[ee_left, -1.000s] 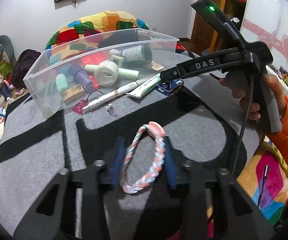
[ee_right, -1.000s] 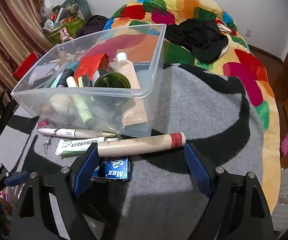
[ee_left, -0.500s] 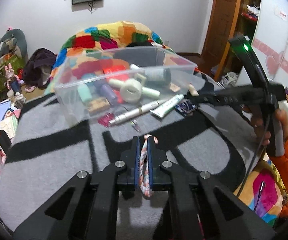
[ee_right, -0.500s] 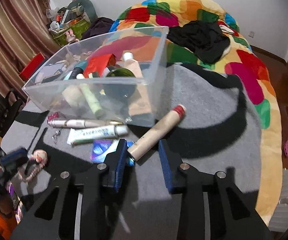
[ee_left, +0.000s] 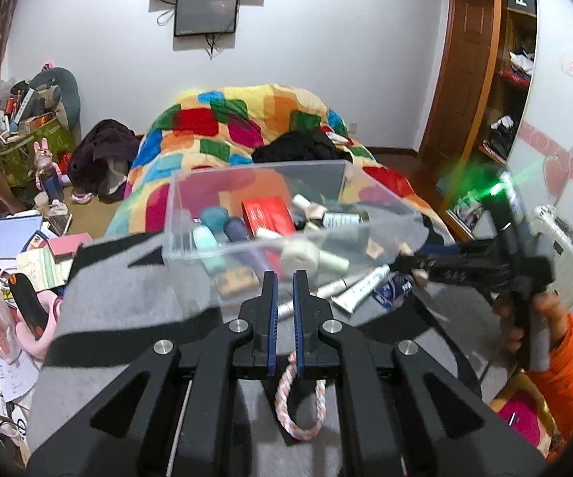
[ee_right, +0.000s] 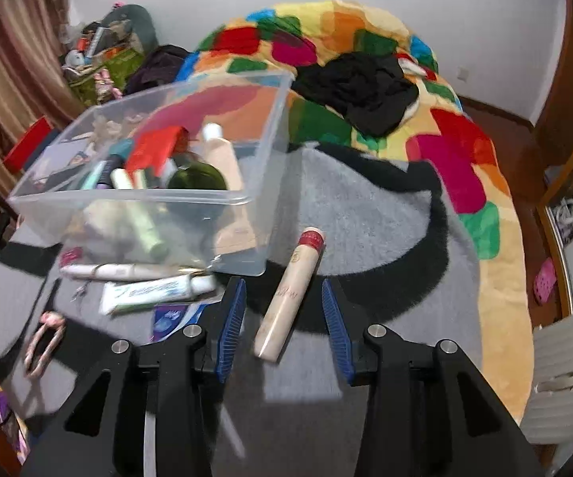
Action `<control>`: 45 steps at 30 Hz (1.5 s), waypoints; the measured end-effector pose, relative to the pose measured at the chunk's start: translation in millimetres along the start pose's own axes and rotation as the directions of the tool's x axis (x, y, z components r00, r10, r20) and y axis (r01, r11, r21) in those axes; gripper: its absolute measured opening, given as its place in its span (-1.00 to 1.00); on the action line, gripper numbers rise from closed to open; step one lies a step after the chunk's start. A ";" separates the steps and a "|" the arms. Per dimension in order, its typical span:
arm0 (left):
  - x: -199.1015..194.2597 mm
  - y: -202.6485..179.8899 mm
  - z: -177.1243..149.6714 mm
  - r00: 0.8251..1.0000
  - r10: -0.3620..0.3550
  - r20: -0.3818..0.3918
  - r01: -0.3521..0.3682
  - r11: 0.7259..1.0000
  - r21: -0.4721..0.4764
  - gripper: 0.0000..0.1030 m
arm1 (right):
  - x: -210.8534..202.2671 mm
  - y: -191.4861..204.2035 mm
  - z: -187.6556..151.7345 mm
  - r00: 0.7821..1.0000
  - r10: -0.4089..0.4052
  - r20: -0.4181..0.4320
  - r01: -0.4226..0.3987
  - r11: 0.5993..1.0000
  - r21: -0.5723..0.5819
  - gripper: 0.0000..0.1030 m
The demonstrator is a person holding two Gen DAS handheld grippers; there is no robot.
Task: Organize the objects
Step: 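Grasp the braided bracelet with the left tool while the right tool grasps the cream spray can, then carry the bracelet and spray can over the clear box and release both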
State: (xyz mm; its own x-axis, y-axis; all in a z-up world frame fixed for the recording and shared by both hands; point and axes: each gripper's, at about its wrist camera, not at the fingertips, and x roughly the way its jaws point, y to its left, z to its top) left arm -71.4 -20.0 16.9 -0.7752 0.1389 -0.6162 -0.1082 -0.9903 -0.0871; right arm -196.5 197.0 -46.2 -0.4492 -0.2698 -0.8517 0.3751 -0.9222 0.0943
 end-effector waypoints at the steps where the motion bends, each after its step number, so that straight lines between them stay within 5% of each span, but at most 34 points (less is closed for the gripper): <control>1: -0.9 1.3 3.0 1.000 0.001 0.006 -0.001 1.000 -0.002 -0.88 | 2.1 -1.8 -1.7 1.000 -0.004 0.004 0.004 1.000 0.001 -0.35; 5: -1.6 7.7 12.2 1.000 0.011 0.021 -0.011 1.000 -0.011 -0.88 | -3.1 -3.0 -7.1 1.000 -0.013 0.026 0.014 1.000 -0.011 -0.73; 14: 14.8 10.6 -3.9 0.997 -0.026 -0.077 0.026 1.000 -0.002 -0.87 | -43.0 -12.7 -20.6 0.989 -0.027 0.144 0.024 0.999 0.024 -0.73; 22: 46.9 4.3 -42.8 0.964 -0.073 -0.256 0.085 0.996 0.034 -0.32 | -87.0 0.1 -14.1 0.970 0.050 0.236 -0.053 0.999 0.007 -0.73; 25: 58.6 0.9 -49.3 0.953 -0.094 -0.289 0.106 0.994 0.028 -0.29 | -94.7 11.5 -10.7 0.964 0.070 0.256 -0.068 0.998 -0.017 -0.73; 27: 62.0 -1.4 -50.3 0.957 -0.100 -0.274 0.113 0.993 0.030 -0.32 | -95.8 17.3 -7.9 0.962 0.085 0.261 -0.081 0.996 -0.026 -0.73; 30: 64.4 -2.0 -48.6 0.956 -0.115 -0.271 0.128 0.991 0.028 -0.79 | -93.9 26.1 -2.5 0.958 0.111 0.263 -0.106 0.994 -0.034 -0.73; 32: 62.7 -0.1 -48.2 0.958 -0.112 -0.265 0.121 0.992 0.018 -0.92 | -92.8 29.4 0.9 0.957 0.122 0.265 -0.116 0.993 -0.036 -0.73; 37: 51.6 11.1 -40.1 0.967 -0.115 -0.229 0.112 0.993 -0.028 -0.93 | -87.4 38.4 15.5 0.951 0.158 0.264 -0.155 0.987 -0.031 -0.73; 45: 12.5 26.6 8.6 0.991 -0.114 -0.067 0.110 0.992 -0.066 -0.93 | -75.0 59.8 43.1 0.949 0.174 0.261 -0.168 0.985 -0.046 -0.73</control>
State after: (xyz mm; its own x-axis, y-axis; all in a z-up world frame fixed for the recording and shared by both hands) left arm -89.3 -44.7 13.6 -0.7147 0.2505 -0.6531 -0.1513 -0.9669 -0.2053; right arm -175.3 150.1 45.5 -0.5729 -0.4891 -0.6577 0.4822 -0.8500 0.2122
